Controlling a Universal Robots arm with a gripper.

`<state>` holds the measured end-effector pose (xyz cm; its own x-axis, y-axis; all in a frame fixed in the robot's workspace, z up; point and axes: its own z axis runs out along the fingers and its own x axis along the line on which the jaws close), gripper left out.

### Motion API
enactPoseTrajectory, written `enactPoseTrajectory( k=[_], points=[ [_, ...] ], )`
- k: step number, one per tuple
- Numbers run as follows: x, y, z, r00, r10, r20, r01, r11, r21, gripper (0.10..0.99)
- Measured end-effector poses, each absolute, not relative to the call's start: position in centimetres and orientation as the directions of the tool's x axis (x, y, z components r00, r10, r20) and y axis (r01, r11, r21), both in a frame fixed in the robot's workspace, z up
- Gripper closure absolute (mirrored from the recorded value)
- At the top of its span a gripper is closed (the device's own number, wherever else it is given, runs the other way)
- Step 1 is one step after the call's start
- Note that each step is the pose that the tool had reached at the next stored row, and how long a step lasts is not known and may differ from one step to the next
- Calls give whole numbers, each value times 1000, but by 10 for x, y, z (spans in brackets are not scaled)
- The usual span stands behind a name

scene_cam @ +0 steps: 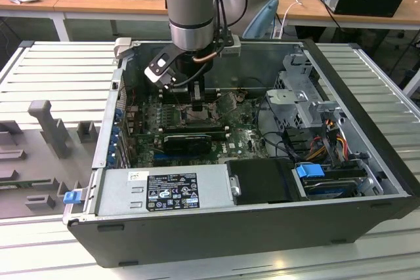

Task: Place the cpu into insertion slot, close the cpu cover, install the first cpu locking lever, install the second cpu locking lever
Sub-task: 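Place the cpu into insertion slot, then close the cpu cover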

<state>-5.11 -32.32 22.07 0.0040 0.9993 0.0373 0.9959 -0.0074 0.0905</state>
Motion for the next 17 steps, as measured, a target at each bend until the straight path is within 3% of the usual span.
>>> enactPoseTrajectory(
  k=[17],
  points=[
    [-51, -323, 228, 5, 999, 37, 996, -8, 91, 980]
  ],
)
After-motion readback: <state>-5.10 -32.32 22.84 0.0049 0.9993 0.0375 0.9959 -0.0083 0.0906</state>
